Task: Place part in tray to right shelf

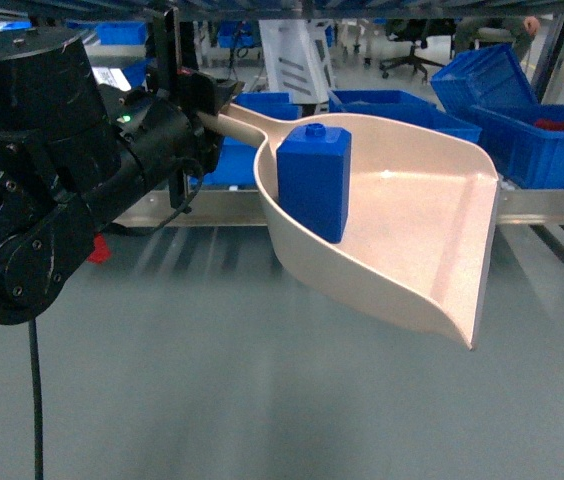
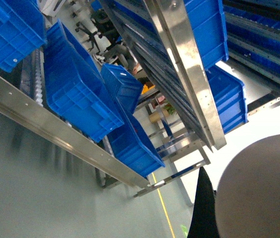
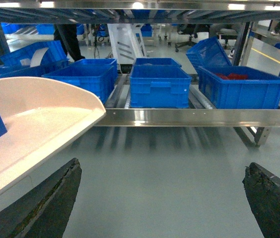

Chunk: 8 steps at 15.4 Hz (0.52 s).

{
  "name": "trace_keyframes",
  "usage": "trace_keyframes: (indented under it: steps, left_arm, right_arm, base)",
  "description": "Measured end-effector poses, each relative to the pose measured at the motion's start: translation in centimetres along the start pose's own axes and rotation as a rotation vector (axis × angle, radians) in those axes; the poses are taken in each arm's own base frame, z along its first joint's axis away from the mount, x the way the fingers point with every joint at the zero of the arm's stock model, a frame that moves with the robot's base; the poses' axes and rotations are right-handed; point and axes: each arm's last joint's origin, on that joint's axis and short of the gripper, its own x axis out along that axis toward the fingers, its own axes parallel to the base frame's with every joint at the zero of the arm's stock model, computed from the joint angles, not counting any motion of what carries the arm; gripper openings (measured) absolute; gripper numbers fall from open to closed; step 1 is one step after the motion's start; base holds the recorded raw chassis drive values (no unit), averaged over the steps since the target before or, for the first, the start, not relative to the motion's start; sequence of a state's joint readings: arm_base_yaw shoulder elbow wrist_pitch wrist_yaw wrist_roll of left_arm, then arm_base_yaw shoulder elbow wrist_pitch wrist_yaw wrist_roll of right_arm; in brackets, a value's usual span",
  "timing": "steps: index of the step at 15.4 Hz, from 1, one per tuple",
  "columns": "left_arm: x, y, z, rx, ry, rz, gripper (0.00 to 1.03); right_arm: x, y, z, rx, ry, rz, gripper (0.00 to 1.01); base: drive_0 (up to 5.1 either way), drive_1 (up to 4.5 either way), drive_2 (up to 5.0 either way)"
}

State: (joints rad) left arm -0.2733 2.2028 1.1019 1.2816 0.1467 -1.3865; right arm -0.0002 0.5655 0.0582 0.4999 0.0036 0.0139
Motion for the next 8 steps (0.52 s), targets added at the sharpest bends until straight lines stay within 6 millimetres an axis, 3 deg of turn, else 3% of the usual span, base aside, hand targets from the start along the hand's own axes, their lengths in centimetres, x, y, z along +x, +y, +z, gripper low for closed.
trace_keyframes:
  steps: [8]
  left_arm:
    - [0.0,0.01,0.01,0.0,0.0,0.001,0.13]
  right_arm:
    - [0.0,0.0,-0.01,-0.005,0.001,0.001,0.98]
  base:
    - [0.0,0.0,0.0]
